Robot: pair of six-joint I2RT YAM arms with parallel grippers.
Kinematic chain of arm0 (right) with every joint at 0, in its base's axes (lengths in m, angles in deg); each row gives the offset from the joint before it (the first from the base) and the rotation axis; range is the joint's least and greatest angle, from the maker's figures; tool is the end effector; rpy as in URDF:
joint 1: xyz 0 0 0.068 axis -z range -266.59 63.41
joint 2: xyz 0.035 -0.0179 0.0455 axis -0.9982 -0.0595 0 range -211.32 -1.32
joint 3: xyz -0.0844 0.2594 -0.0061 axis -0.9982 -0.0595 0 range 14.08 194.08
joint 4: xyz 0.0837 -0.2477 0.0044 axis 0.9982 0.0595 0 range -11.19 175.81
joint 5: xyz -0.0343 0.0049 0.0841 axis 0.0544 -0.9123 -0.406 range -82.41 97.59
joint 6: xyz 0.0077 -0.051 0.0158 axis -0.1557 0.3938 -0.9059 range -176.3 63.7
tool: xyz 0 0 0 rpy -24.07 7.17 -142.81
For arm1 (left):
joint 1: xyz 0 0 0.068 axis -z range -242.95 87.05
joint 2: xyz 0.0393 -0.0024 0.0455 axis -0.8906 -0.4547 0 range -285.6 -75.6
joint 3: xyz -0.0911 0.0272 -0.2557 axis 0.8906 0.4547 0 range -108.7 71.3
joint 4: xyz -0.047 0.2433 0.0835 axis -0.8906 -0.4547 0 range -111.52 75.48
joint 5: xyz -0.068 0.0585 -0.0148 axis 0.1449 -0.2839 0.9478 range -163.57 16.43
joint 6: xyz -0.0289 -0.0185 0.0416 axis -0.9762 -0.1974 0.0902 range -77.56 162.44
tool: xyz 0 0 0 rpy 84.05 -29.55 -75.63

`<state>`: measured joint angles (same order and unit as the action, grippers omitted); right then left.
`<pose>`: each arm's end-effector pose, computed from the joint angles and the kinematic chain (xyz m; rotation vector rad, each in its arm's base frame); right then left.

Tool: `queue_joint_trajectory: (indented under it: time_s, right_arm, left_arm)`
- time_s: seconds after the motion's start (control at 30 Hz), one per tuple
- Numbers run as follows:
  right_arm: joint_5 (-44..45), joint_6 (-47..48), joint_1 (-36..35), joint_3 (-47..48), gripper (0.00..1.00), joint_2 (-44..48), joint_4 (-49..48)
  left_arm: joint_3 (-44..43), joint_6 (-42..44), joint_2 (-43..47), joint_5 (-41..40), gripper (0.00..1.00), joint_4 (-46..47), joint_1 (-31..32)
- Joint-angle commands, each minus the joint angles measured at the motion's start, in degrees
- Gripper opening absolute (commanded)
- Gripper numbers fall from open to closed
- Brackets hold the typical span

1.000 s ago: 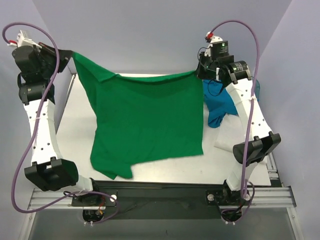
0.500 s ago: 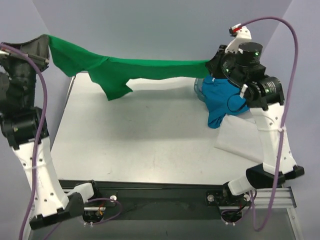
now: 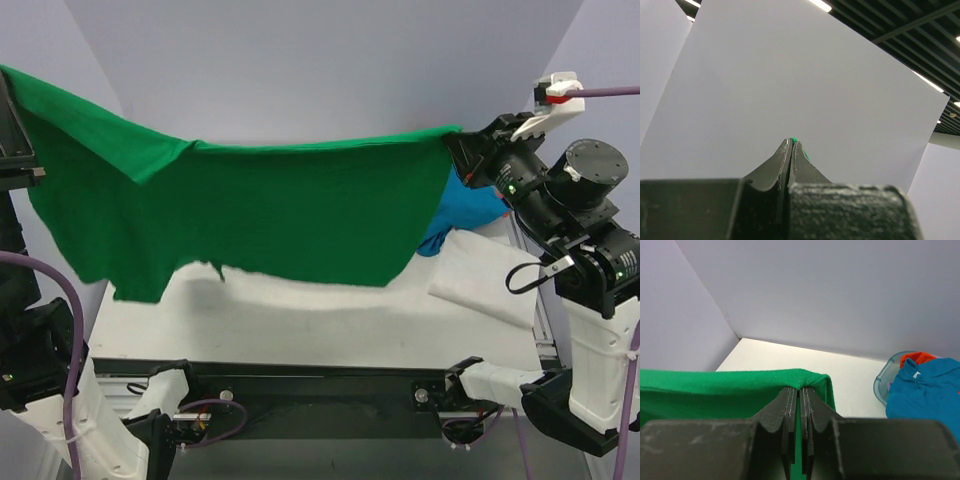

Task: Fold and stack the t-shirts
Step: Flatten out the tshirt

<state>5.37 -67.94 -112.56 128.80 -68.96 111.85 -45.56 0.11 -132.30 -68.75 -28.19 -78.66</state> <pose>0.1332 0.0663 0.6045 -0.2014 1.3338 0.5815 0.0203 0.0026 0.6559 -0.3013 0.7096 -0.4736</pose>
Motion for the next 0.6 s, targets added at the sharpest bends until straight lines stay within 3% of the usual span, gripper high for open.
queue_joint_trajectory:
  time_s: [0.0, 0.17, 0.33, 0.4, 0.47, 0.5, 0.57]
  right_arm:
    - [3.6, 1.2, -0.2, -0.1, 0.00, -5.0, -3.6]
    - [3.1, 0.0, 3.3, -3.1, 0.00, -17.2, -8.2]
    - [3.4, -3.7, 8.6, -0.6, 0.00, -38.5, -10.7]
    - [3.3, -3.0, 9.7, 3.1, 0.03, -44.7, -9.5]
    - [2.7, -3.5, 10.4, 7.5, 0.29, -51.6, -6.7]
    - [1.0, -4.6, 11.2, 8.1, 0.58, -52.8, -6.2]
    - [-0.3, -5.1, 11.5, 6.8, 0.74, -54.1, -5.4]
  left_arm:
    - [3.1, 0.3, -7.3, 1.0, 0.00, 1.7, -0.1]
    - [16.5, -2.0, -17.6, 6.4, 0.00, 8.6, 1.2]
    - [17.7, 1.0, -41.3, 11.1, 0.00, 8.1, 4.7]
    - [15.6, 1.5, -49.9, 11.2, 0.29, 6.8, 6.1]
    - [14.6, 2.5, -53.8, 11.4, 0.50, 5.0, 7.4]
    - [14.6, 3.7, -55.9, 11.4, 0.61, 4.5, 7.7]
    - [16.0, 4.8, -56.3, 12.0, 0.66, 3.7, 8.4]
